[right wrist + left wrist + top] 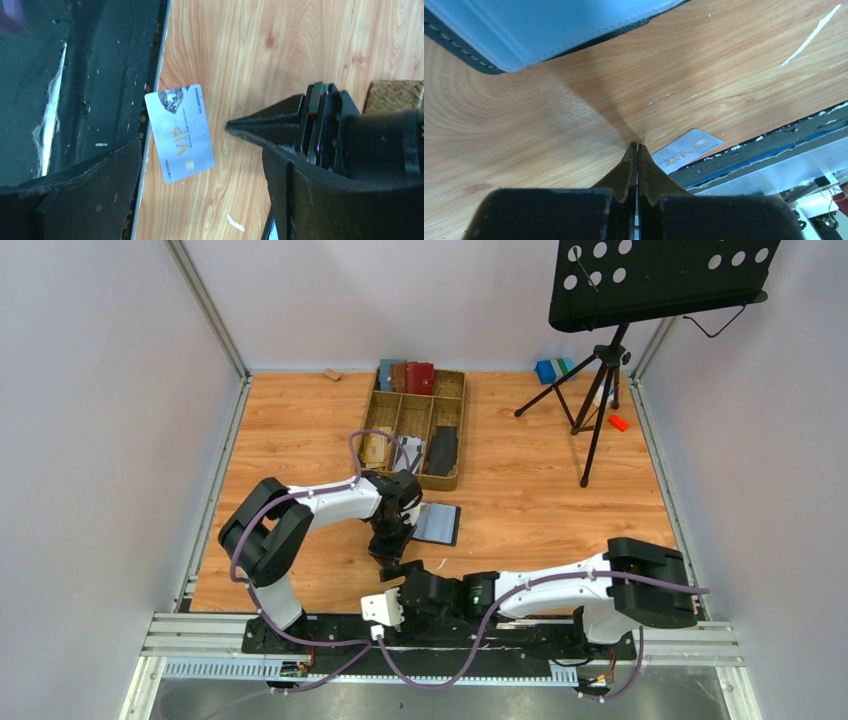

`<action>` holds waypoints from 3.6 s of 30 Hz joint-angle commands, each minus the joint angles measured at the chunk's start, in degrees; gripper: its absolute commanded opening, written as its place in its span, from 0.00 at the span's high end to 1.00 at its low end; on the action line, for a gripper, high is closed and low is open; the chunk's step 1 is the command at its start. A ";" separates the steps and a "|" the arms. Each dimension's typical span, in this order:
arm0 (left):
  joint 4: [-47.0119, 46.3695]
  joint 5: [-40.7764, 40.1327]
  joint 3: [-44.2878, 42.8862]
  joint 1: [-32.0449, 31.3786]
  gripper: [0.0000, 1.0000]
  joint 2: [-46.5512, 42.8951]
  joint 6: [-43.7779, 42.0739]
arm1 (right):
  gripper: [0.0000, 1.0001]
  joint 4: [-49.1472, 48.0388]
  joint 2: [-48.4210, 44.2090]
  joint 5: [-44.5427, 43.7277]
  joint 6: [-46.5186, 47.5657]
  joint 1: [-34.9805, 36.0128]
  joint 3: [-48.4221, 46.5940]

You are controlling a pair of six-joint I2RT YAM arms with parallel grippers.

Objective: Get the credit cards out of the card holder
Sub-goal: Pick up the credit card at the corner of the board.

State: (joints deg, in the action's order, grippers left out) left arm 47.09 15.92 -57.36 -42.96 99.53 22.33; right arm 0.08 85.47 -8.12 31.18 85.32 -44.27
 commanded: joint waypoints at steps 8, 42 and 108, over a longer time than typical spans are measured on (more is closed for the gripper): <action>0.20 3.10 0.76 0.16 1.00 1.82 -4.47 | 0.13 -4.68 9.37 1.67 1.93 1.68 -7.02; 2.46 4.94 -2.16 0.24 1.00 5.46 -5.99 | 0.17 -5.29 12.54 1.90 7.97 -2.00 -2.91; 3.06 5.40 -2.67 20.74 1.00 -3.98 -5.32 | 0.29 20.00 24.34 22.18 5.32 -9.85 -19.18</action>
State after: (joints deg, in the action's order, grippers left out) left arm 49.21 22.35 -60.38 -24.51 98.45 17.61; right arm 14.76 105.93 13.21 36.25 75.66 -62.26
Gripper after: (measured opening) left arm 0.006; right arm 0.729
